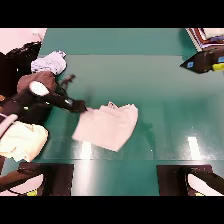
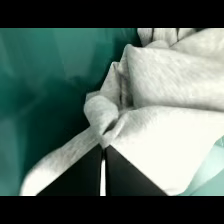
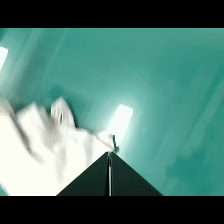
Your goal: Fold the shirts.
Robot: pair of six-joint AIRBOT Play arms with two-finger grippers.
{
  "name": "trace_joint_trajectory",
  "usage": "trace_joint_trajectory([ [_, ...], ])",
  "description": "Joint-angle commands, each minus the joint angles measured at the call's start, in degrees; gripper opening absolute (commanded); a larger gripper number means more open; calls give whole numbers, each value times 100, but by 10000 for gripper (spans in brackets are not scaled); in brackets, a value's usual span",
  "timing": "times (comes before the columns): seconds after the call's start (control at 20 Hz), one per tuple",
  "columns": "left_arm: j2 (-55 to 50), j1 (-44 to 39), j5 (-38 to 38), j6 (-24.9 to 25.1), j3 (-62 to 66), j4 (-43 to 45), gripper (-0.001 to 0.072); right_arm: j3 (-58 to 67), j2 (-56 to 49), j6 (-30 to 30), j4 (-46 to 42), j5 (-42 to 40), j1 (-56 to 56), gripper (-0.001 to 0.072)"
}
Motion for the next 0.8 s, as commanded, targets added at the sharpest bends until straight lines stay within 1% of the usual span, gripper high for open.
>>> trace_joint_trajectory([
  [0.0,522,785,-369,-7,643,461,23,-1036,-127,140,31,-332,15,14],
  [0.05,608,905,-369,-7,706,459,23,-1561,-153,142,72,-671,76,37],
  [0.1,643,953,-376,-7,713,461,23,-2024,-208,142,76,-1040,186,289],
  [0.15,636,951,-378,-9,706,474,23,-2457,-321,142,229,-1475,352,525],
  [0.3,629,951,-400,-15,667,476,23,-3012,-979,120,979,-2267,879,515],
  [0.4,629,951,-415,-15,667,474,23,-2881,-1580,42,1115,-2468,1276,502],
  [0.6,629,951,-420,-31,667,481,23,-2114,-2618,44,1115,-2417,1987,501],
  [0.7,629,951,-422,-31,667,496,23,-1687,-3012,42,1097,-2286,2227,446],
  [0.75,629,951,-420,-31,667,494,23,-1513,-3174,42,1091,-2223,2297,447],
])
